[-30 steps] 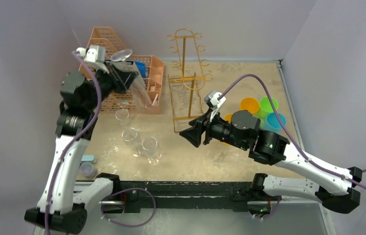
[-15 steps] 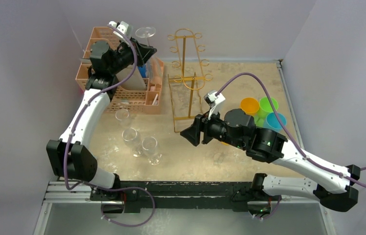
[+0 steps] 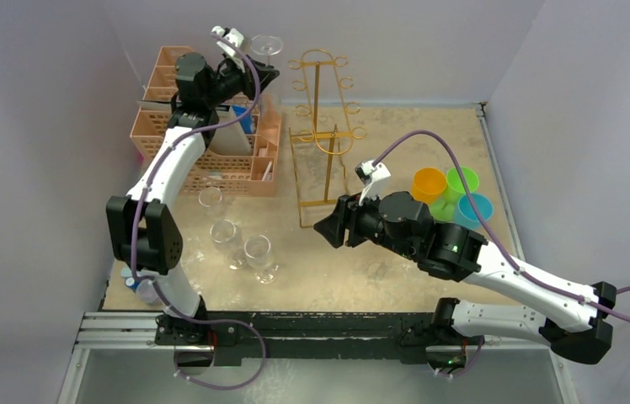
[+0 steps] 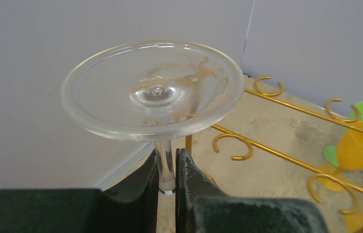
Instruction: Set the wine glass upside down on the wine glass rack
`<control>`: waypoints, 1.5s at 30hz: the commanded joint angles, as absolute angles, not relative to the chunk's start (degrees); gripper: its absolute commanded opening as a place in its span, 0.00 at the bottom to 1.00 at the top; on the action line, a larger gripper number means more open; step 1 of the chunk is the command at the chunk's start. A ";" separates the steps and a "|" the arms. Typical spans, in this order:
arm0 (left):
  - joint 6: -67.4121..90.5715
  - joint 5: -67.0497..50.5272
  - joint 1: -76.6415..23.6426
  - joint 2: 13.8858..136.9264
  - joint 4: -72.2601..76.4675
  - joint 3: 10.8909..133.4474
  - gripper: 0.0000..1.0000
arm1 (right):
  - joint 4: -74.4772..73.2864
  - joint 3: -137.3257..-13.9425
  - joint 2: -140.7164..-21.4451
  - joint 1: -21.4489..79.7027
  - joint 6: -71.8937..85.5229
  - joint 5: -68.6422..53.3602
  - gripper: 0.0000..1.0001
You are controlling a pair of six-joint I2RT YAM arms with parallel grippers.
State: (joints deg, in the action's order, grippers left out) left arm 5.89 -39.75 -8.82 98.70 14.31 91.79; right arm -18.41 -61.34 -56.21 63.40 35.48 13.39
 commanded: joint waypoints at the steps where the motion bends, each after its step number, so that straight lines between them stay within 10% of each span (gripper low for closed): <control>1: 1.97 -40.04 -9.14 102.97 15.77 98.39 0.00 | -16.49 -62.58 -55.70 63.64 34.36 14.12 0.55; 45: -0.44 -46.90 -9.23 116.88 14.76 109.04 0.00 | -16.66 -62.82 -51.63 63.72 28.91 8.89 0.55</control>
